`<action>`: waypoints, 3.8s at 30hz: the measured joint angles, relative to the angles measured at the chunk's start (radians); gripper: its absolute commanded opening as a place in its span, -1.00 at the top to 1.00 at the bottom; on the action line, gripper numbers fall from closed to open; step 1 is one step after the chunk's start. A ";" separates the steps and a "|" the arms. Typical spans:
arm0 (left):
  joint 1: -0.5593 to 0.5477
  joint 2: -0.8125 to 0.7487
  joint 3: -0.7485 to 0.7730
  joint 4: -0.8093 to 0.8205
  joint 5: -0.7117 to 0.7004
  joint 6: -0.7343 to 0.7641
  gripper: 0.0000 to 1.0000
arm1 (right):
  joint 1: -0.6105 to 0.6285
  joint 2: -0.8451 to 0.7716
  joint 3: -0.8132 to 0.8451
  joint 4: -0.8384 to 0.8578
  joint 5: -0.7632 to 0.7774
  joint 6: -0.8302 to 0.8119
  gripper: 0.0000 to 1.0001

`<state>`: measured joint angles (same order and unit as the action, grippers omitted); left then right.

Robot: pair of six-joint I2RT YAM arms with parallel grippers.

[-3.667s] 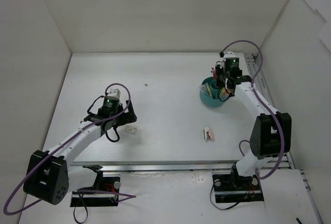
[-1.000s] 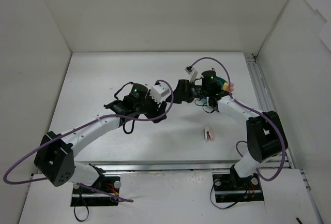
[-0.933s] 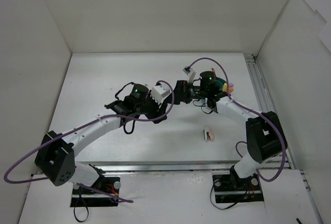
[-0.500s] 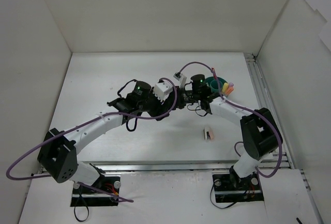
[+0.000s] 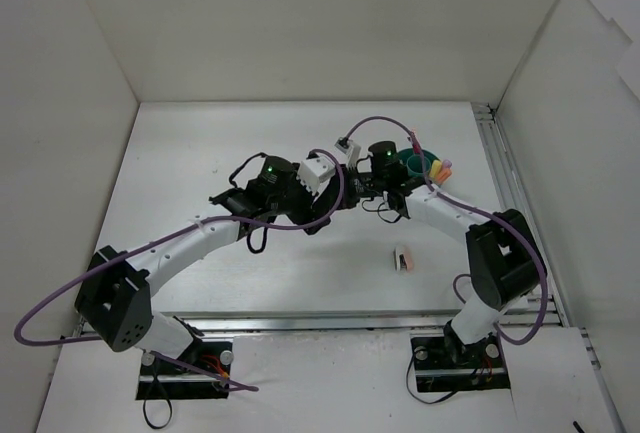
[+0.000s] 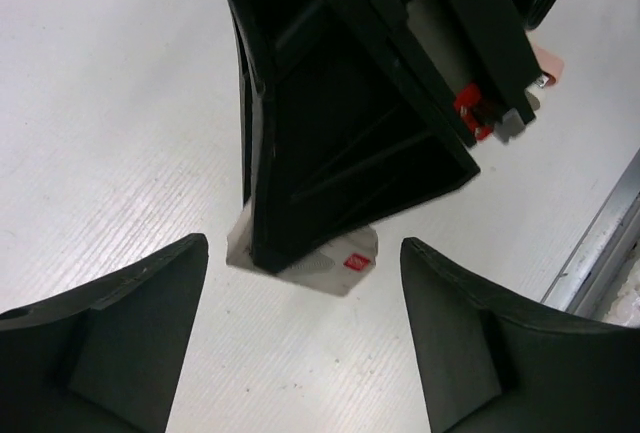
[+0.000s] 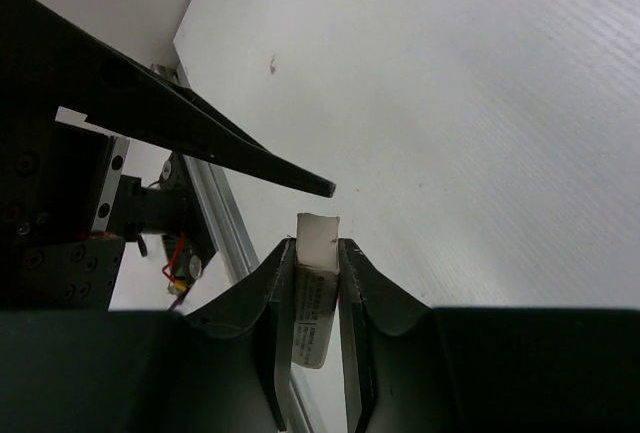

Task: Sort the stationery into containers
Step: Place the stationery in the storage box, then pick up the stationery from the center of the board.

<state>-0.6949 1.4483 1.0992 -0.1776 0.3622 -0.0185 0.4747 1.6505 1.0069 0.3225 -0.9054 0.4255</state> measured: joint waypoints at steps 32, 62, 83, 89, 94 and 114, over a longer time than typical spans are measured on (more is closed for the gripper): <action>0.219 -0.239 -0.203 0.073 -0.057 -0.151 -0.99 | -0.355 0.109 0.288 -0.119 0.602 -0.665 1.00; 0.231 -0.215 -0.203 0.048 -0.068 -0.178 -0.99 | -0.365 0.156 0.227 -0.065 0.673 -0.666 0.13; 0.231 -0.250 -0.203 0.054 -0.076 -0.188 -0.99 | -0.277 -0.282 0.131 -0.113 0.631 -0.565 -0.96; 0.231 -0.321 -0.255 0.090 -0.075 -0.200 -0.99 | -0.131 -0.536 -0.084 -0.256 0.660 -0.394 -0.96; 0.231 -0.361 -0.278 0.100 -0.090 -0.206 -1.00 | -0.092 -0.681 -0.265 -0.449 0.720 -0.252 -0.96; 0.224 -0.431 -0.393 0.132 -0.132 -0.255 -0.99 | -0.074 -0.388 -0.422 -0.565 0.858 -0.021 0.37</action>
<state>-0.4713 1.0168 0.7067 -0.0452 0.2298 -0.2737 0.4011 1.2629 0.5854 -0.2424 -0.0471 0.4046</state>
